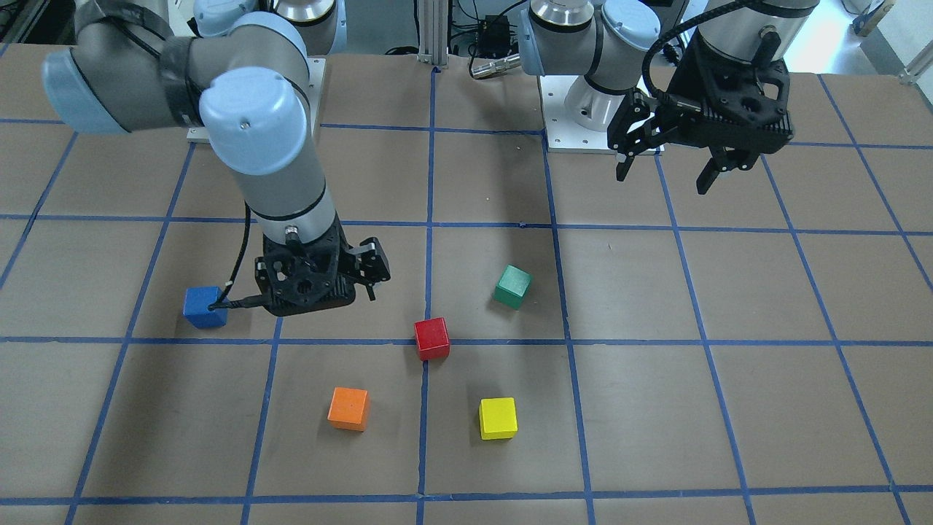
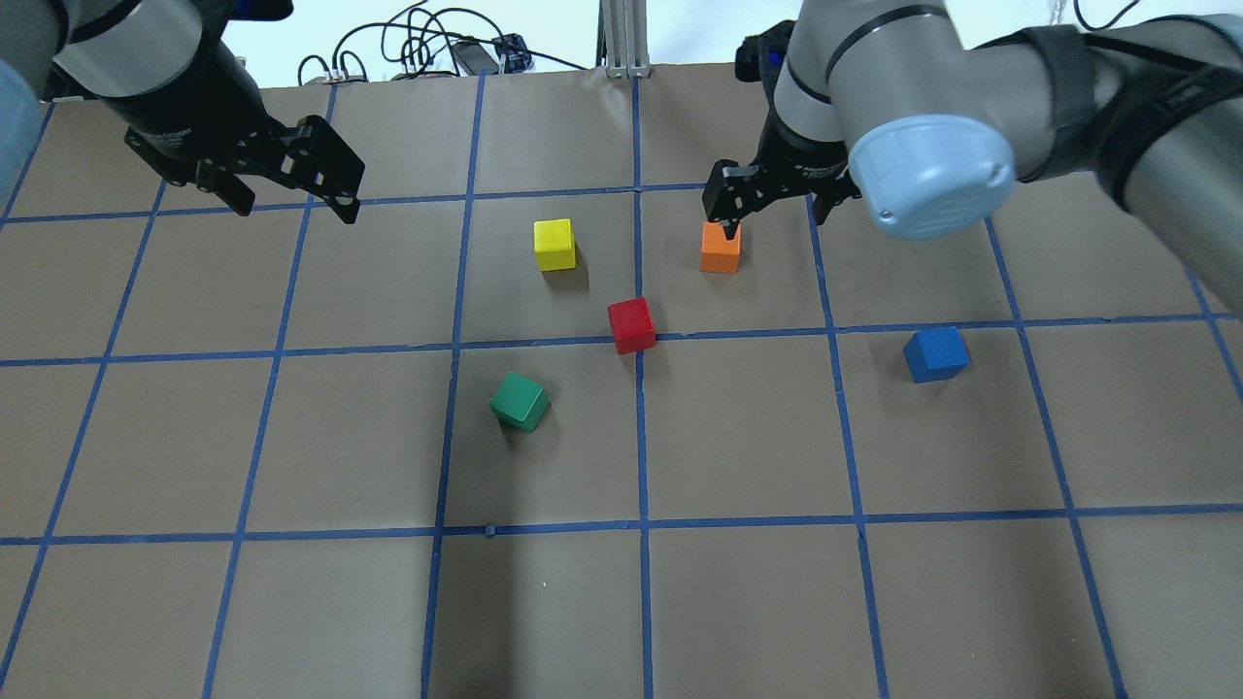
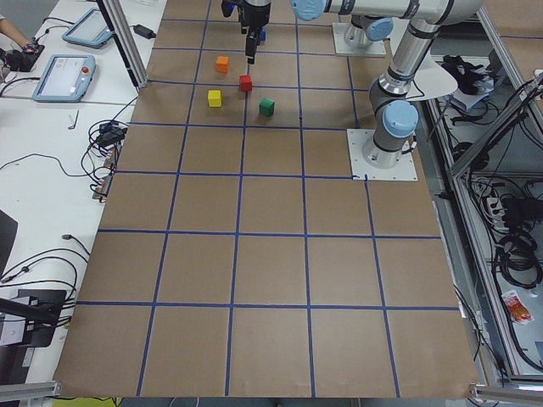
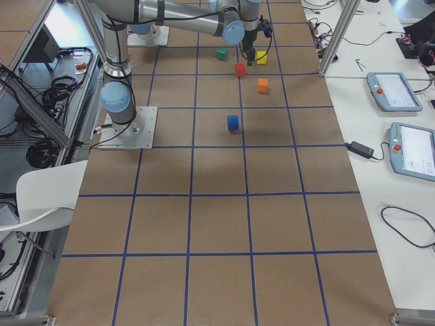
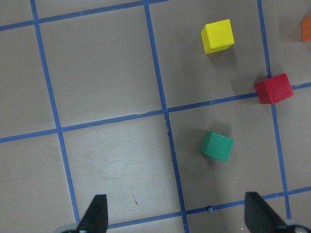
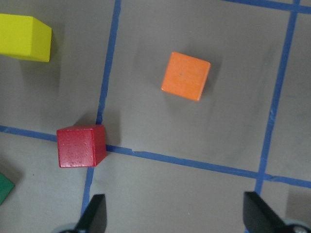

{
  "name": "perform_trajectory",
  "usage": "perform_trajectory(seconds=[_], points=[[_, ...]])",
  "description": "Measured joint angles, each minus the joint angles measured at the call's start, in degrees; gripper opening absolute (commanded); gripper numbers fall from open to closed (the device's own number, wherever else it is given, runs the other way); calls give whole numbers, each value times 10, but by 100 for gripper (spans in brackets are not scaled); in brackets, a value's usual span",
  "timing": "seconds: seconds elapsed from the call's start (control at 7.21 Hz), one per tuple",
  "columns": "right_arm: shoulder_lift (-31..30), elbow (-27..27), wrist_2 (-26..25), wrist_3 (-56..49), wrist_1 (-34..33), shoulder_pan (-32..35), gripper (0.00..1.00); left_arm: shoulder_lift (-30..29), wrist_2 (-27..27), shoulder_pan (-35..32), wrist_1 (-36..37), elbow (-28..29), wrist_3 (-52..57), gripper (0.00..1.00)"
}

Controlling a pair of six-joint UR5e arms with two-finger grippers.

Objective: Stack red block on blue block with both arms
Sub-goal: 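Lower the right gripper over the red cube and grasp it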

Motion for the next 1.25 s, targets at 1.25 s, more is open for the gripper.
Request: perform_trajectory(seconds=[1.25], points=[[132, -9, 7, 92, -93, 91, 100, -10, 18, -3, -35, 3, -6, 100]])
